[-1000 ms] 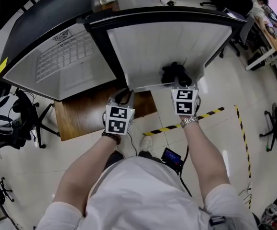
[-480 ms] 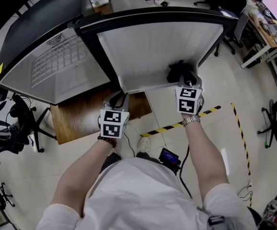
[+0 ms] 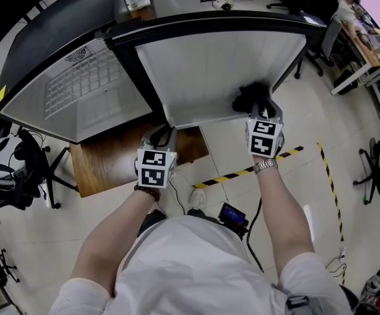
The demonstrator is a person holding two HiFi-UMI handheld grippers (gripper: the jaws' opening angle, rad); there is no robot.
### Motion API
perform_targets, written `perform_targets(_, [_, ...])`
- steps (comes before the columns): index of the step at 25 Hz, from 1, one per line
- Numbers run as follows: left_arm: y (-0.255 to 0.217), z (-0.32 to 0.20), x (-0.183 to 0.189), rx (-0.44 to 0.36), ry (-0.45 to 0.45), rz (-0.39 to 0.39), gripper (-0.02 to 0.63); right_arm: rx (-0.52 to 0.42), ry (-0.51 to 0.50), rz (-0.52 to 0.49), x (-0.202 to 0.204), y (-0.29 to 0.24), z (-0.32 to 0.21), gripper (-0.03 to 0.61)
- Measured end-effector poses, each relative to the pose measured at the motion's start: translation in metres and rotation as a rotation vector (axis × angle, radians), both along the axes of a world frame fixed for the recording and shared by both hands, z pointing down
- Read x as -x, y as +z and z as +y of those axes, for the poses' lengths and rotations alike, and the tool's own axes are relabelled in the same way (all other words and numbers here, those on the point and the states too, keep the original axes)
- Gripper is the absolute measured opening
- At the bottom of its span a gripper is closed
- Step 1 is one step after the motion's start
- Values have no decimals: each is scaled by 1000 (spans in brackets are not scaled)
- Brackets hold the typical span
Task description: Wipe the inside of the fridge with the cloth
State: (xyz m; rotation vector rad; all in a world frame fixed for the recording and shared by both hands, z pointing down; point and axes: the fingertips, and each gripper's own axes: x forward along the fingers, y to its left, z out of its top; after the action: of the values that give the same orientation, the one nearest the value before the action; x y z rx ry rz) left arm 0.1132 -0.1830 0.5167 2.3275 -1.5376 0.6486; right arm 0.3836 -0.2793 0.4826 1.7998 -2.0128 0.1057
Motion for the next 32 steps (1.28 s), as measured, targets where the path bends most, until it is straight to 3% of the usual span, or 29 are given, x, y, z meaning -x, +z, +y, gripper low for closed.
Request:
perform_targets(10, [6,-2,5,10,-6,-6,75,-99,-114,-55,30,-37,21,55])
perform_targets(16, [7,0,10,11,-14,-3,75,-135,-238,-96,76,-61,54,55])
perform_targets(25, [8,3,21,9,-31,11,75,-29,-457,-100,182,-27,95,55])
perform_targets(32, [12,14,43,15,-68,9,75,38,-514,-83,231,-4,98,55])
